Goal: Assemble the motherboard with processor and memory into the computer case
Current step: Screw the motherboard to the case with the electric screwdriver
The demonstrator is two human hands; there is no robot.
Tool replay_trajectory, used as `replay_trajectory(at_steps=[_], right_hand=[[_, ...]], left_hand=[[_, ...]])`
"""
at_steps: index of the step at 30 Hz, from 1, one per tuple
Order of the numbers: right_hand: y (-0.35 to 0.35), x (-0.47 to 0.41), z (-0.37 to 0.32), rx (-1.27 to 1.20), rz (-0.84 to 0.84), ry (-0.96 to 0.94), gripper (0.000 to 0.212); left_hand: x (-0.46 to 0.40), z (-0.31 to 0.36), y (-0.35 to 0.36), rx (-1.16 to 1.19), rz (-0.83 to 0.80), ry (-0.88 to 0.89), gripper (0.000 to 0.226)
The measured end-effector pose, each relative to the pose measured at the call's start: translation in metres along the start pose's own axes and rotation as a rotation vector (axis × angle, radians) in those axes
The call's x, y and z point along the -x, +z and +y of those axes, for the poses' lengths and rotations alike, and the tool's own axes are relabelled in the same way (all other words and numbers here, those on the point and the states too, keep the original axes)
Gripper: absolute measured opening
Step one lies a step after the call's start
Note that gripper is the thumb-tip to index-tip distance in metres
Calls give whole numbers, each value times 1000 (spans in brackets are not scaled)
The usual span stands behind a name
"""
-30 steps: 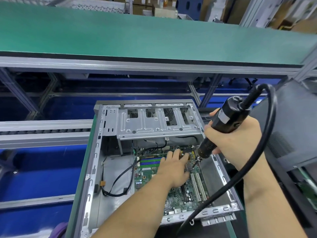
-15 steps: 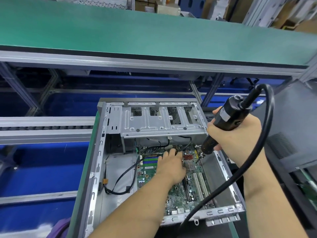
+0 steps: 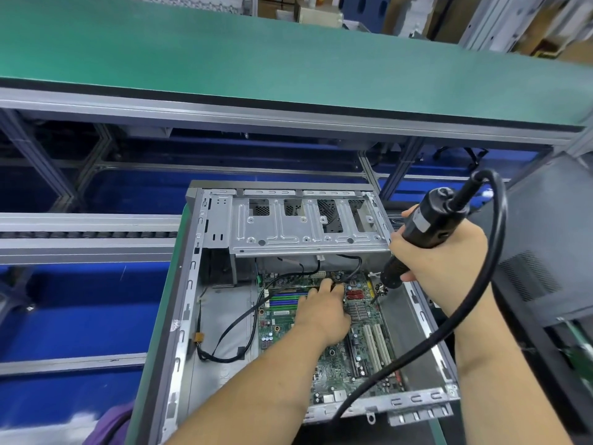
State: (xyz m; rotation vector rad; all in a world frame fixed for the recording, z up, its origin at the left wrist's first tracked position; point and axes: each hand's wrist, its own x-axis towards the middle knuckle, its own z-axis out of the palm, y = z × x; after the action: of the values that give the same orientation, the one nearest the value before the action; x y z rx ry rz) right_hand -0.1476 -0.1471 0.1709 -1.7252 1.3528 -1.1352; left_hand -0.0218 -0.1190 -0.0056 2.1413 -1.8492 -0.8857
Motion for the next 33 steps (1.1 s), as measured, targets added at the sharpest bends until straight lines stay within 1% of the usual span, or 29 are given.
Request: replay_trajectory(at_steps=[9,18,33], right_hand=[[4,-6,9,15,2,-27,16],[3,-4,8,-8,-4,9,20],[1,-1,5,-16,-30,42,18]], left_hand=[[-1,-1,1,9,-7,-5,64],[0,-1,1,0,-3,-6,64],[2,-2,-2,8,-20,-2,61]])
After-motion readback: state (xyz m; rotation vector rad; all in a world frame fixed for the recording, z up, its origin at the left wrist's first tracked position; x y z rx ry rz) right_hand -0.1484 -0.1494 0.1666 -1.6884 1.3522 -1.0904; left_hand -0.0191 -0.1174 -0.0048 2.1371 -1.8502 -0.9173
